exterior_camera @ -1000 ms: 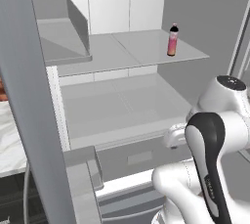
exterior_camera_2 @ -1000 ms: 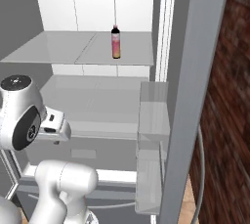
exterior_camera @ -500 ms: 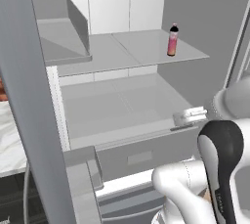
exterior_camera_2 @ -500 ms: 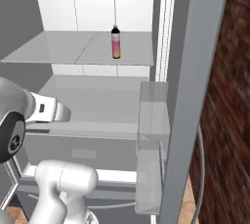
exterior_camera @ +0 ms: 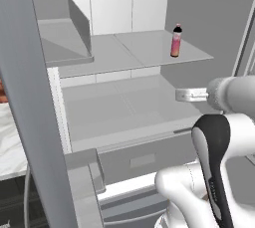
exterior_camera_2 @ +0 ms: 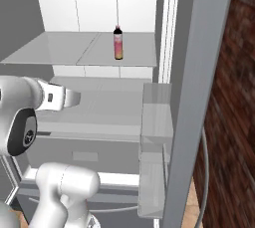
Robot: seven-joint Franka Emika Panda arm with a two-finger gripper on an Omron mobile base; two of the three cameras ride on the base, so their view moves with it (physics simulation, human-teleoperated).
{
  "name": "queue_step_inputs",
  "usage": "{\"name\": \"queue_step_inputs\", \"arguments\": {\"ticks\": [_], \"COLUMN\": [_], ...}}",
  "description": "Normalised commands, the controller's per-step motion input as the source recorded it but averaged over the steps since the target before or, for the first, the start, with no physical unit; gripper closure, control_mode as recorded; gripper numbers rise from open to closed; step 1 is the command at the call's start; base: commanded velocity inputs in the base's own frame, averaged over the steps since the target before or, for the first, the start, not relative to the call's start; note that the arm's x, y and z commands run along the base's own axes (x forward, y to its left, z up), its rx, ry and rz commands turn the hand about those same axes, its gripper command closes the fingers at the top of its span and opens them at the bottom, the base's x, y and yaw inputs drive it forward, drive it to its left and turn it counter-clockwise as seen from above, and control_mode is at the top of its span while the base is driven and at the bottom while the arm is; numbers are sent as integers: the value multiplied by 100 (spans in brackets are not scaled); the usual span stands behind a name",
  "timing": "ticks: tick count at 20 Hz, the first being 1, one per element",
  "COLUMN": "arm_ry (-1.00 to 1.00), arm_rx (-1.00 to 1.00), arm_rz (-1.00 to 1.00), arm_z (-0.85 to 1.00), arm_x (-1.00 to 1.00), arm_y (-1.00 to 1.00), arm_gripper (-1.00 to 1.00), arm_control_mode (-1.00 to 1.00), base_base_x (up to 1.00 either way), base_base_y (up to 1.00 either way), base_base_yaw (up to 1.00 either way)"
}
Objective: Open the fridge, grab two sodas, and place both sodas inside the bowl with ice on the dining counter.
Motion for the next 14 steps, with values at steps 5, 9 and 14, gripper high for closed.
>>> {"name": "queue_step_inputs", "arguments": {"ticks": [5,9,14], "arm_ry": [-23,-19,-10], "arm_rx": [5,2,1], "arm_rz": [-8,-9,-5], "arm_z": [37,58,59], "arm_x": [50,7,0], "arm_y": [-12,-24,-19], "arm_gripper": [-100,-100,-100], "arm_control_mode": [-100,-100,-100], "base_base_x": [0,0,0], "base_base_y": [0,0,0], "base_base_yaw": [0,0,0]}}
